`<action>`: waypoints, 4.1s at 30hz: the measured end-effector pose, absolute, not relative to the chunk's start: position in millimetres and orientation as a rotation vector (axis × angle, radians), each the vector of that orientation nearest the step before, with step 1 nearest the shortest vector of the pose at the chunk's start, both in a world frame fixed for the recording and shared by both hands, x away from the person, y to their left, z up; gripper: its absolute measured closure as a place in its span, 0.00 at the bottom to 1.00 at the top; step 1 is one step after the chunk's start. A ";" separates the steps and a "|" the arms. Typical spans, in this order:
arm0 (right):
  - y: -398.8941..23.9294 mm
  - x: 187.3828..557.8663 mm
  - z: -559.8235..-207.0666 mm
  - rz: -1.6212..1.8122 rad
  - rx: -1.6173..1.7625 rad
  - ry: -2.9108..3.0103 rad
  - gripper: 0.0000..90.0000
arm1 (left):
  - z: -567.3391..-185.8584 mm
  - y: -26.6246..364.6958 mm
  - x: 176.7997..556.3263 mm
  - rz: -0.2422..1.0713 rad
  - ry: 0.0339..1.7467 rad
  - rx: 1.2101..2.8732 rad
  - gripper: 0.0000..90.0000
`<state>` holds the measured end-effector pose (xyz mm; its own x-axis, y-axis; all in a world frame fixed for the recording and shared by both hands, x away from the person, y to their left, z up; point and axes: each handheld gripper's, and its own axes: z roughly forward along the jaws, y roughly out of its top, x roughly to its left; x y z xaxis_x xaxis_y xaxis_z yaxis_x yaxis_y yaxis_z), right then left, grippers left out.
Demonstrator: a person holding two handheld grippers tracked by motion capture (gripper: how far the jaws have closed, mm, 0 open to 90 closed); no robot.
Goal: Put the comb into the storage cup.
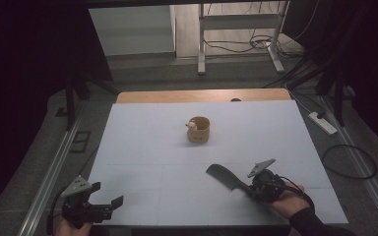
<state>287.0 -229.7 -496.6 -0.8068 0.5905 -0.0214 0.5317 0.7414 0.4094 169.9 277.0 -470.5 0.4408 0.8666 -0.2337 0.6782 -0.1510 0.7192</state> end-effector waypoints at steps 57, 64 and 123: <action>-240.1 281.1 -464.2 0.974 0.830 2.605 0.80 | -434.8 212.4 255.0 0.120 1.013 1.907 0.00; -239.2 279.4 -461.1 0.998 0.802 2.587 0.80 | -431.4 200.6 265.7 0.104 0.985 1.916 0.00; -221.1 259.4 -444.9 1.157 0.554 2.504 0.80 | -414.4 125.1 326.5 -0.198 0.866 1.860 0.00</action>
